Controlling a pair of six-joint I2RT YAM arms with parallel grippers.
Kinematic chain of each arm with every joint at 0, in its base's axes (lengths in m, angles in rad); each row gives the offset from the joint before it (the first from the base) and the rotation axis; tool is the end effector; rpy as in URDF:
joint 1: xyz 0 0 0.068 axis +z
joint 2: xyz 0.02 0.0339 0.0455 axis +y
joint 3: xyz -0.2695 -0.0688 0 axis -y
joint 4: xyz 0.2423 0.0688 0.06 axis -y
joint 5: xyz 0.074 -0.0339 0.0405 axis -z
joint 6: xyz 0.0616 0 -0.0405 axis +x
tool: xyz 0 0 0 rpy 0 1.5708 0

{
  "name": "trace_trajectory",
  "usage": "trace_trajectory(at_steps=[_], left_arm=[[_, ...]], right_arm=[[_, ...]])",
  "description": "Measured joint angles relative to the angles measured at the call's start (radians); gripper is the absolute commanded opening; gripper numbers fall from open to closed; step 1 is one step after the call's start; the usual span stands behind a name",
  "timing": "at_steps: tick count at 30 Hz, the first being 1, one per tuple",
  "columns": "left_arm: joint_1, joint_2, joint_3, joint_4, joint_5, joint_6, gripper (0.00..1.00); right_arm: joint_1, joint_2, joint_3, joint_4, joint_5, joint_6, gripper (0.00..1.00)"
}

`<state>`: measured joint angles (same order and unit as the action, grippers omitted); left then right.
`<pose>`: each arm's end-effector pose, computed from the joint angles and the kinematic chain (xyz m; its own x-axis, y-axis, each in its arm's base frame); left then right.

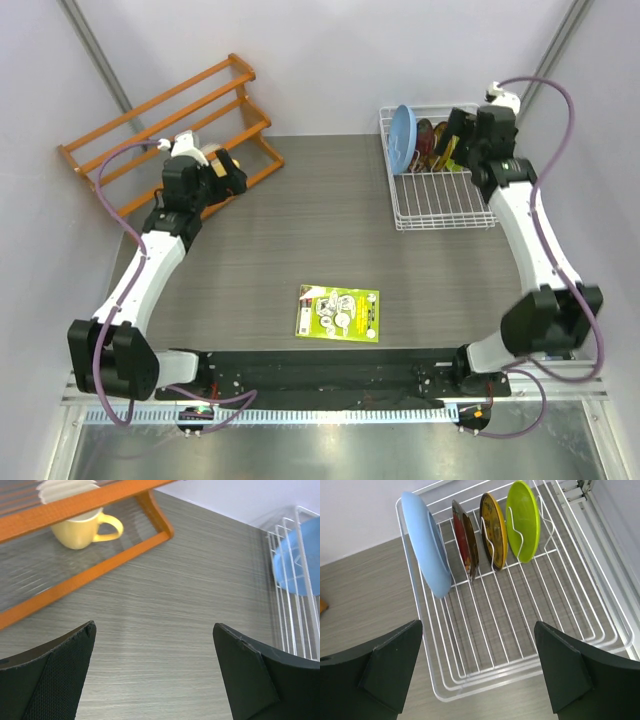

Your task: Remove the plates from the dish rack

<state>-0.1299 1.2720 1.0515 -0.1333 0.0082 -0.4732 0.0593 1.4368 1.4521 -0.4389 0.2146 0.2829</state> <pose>0.3147 -0.0416 0.3296 -0.3683 -0.4115 -0.8337 -0.0345 0.9022 -0.4300 0.3478 0.0075 0.3891 -0.3561 0.2521 -0.8998 0.2450 0.9544 0.1704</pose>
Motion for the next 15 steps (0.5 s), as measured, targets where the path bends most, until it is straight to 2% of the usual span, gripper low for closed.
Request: trace_trajectory(at_steps=[4, 9, 15], left_arm=[[0.0, 0.031, 0.079, -0.08, -0.077, -0.014, 0.99], [0.015, 0.028, 0.081, -0.102, -0.202, -0.092, 1.0], [0.048, 0.039, 0.079, -0.109, -0.239, -0.131, 0.99]], right_arm=[[-0.005, 0.23, 0.225, -0.114, -0.014, 0.001, 0.99], [-0.003, 0.537, 0.533, -0.217, -0.034, -0.018, 1.0], [0.069, 0.799, 0.83, -0.293, 0.063, -0.095, 1.0]])
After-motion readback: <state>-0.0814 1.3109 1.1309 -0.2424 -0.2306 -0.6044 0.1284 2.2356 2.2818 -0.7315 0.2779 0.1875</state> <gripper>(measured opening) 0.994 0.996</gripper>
